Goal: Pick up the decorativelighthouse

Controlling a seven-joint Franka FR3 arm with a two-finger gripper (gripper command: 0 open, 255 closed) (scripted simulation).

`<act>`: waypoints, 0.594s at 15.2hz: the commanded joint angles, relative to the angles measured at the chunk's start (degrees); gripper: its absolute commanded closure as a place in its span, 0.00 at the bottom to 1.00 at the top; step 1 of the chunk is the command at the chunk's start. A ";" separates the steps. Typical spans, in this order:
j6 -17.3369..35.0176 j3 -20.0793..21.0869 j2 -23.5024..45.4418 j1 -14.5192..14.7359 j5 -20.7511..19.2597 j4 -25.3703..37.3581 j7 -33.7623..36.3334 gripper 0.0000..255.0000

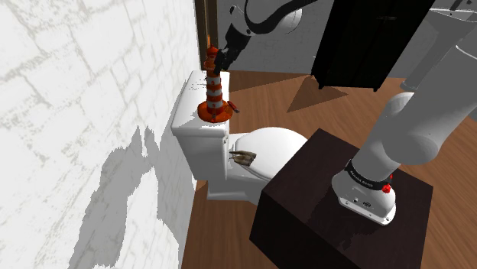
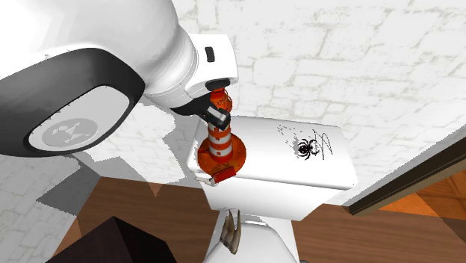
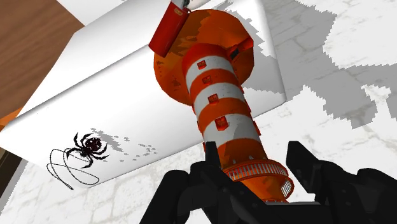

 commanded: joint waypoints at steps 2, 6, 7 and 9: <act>0.07 -0.01 0.07 0.00 0.03 -0.06 -0.04 1.00; 0.01 -0.03 0.08 -0.01 0.03 0.01 -0.08 1.00; 0.00 -0.05 0.08 -0.02 0.04 0.01 -0.10 1.00; -0.73 0.06 -0.21 -0.03 -0.28 0.50 0.36 1.00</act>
